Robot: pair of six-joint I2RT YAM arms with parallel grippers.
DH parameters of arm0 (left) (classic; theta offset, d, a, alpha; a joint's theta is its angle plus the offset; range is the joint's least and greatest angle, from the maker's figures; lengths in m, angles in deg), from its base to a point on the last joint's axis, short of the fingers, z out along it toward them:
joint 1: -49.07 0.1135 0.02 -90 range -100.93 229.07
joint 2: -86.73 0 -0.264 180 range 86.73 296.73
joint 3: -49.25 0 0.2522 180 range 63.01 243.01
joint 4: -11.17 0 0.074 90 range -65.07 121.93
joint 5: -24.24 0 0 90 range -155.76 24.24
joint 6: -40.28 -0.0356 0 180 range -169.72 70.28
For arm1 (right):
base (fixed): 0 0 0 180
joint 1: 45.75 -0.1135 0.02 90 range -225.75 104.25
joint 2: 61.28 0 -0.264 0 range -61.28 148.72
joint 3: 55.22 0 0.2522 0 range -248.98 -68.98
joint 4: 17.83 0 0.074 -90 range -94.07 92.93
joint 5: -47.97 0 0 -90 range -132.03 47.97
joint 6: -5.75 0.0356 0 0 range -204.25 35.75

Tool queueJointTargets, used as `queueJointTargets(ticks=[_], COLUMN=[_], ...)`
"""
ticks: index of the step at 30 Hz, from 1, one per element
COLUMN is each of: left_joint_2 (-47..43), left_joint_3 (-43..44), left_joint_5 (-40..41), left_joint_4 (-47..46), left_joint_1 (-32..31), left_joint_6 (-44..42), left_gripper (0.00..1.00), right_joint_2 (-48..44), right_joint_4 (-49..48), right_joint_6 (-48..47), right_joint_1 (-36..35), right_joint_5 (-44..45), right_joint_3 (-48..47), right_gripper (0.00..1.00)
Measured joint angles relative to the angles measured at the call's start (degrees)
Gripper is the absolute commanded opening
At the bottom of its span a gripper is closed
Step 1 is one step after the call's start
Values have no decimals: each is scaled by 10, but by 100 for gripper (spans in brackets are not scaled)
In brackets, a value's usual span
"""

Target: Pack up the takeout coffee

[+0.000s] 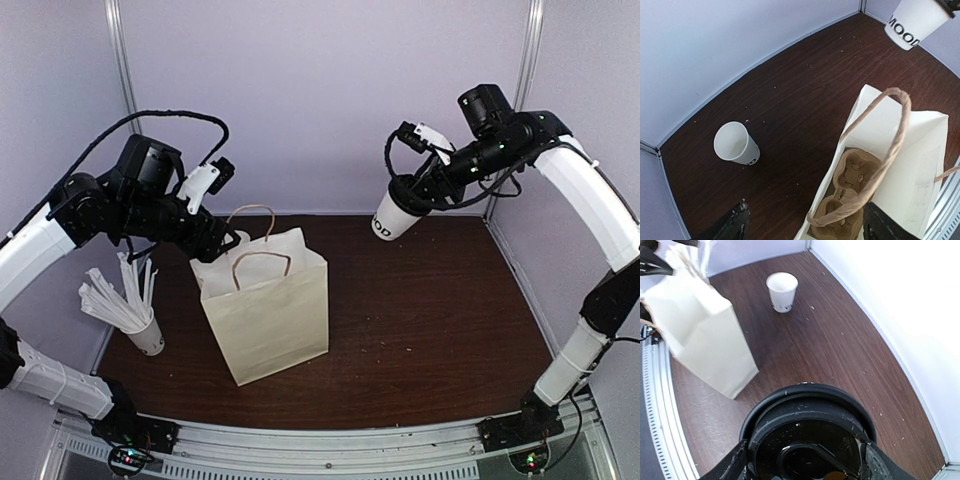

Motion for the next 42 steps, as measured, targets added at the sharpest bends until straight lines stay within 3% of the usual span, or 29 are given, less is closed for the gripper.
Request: queueJointTargets(ticks=[8, 14, 18, 24, 28, 42], left_joint_2=[20, 44, 71, 113, 126, 126], left_joint_3=[0, 1, 13, 50, 72, 90], left_joint_5=[-21, -33, -32, -55, -94, -217], left_joint_4=[6, 8, 16, 36, 50, 63], left_joint_1=[15, 17, 24, 33, 33, 33], left_joint_6=[0, -1, -10, -31, -41, -22], left_gripper=[78, 70, 53, 15, 0, 0], right_joint_2=[-37, -38, -35, -20, 13, 61], right_joint_4=[17, 32, 42, 39, 38, 38], right_joint_6=[23, 28, 28, 31, 33, 14], right_joint_1=[-39, -84, -110, -142, -171, -283], right_joint_5=[-57, -86, -97, -104, -108, -59], right_joint_3=[-5, -23, -78, -152, -186, -196], right_gripper=[69, 68, 68, 67, 67, 67])
